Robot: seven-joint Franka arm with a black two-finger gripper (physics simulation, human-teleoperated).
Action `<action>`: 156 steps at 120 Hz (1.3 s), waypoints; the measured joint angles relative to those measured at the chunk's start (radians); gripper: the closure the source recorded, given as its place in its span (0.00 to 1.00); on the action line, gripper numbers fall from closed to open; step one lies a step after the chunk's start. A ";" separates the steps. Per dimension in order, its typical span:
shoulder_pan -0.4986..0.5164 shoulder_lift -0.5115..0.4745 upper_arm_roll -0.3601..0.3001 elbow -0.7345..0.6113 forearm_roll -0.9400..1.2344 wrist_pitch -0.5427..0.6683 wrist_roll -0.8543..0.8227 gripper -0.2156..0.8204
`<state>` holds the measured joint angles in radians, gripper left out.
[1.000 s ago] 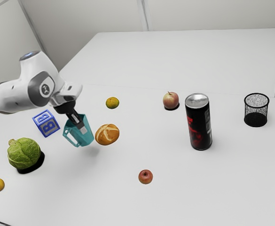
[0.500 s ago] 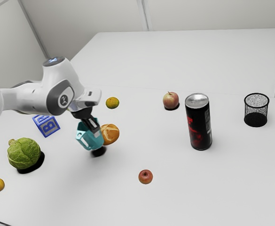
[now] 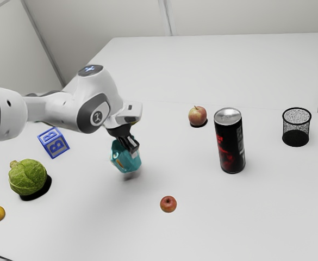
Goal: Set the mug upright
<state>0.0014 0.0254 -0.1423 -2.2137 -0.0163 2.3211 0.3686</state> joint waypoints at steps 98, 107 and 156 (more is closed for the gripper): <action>-0.021 0.077 0.000 0.030 0.004 0.027 -0.089 0.71; -0.021 0.076 0.000 0.033 0.003 0.027 -0.091 0.64; -0.028 0.024 -0.001 0.044 0.005 0.005 -0.105 0.37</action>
<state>-0.0262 0.0494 -0.1431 -2.1695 -0.0117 2.3264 0.2636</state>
